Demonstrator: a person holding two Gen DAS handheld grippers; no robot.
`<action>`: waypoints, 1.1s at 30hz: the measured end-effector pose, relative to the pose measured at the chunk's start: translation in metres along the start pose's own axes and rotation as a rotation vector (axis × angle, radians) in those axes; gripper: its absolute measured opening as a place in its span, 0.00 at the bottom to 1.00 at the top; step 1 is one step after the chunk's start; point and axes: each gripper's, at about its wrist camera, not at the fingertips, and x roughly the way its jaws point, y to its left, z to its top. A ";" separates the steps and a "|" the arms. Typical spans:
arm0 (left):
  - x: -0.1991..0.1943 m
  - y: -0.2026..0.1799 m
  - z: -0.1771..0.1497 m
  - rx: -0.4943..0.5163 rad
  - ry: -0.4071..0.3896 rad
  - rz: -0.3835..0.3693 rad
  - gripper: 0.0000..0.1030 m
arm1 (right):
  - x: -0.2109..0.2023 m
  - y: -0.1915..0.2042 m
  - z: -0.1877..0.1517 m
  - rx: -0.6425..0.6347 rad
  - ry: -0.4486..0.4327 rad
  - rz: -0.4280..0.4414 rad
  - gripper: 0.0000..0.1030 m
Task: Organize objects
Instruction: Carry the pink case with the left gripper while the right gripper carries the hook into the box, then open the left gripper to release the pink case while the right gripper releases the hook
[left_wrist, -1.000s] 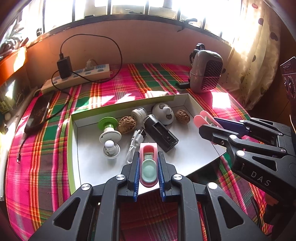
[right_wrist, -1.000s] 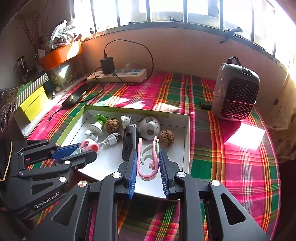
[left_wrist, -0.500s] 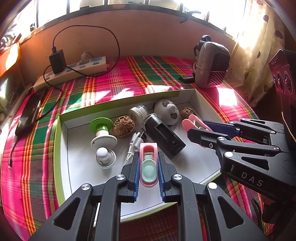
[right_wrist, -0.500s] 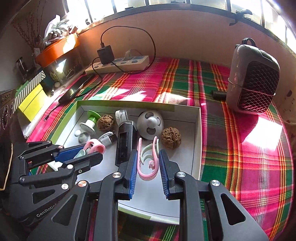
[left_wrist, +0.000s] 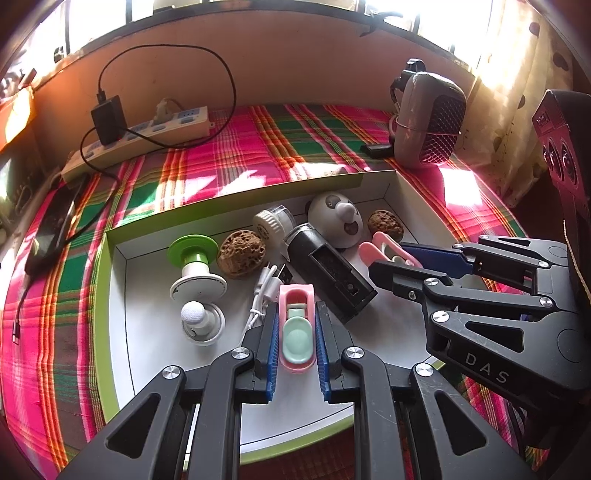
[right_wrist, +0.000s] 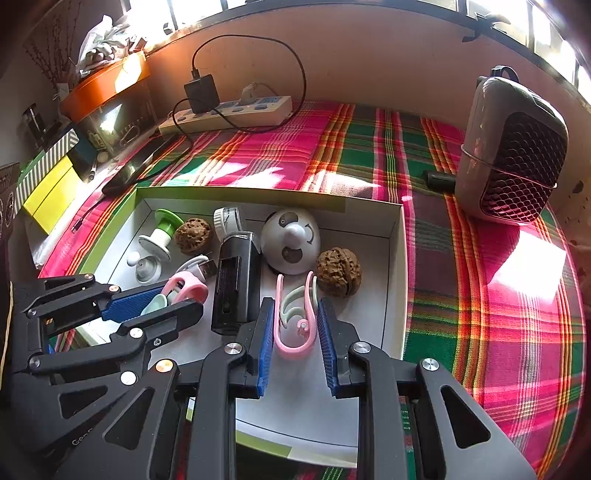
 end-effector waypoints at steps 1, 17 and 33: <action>0.000 0.000 0.000 0.000 0.001 0.001 0.15 | 0.000 0.000 0.000 0.000 0.000 -0.006 0.24; 0.006 -0.003 0.000 0.007 0.012 0.013 0.15 | 0.004 -0.001 0.001 -0.002 0.002 -0.042 0.24; 0.006 -0.005 0.000 0.018 0.015 0.025 0.16 | 0.005 0.002 -0.001 -0.005 0.006 -0.050 0.24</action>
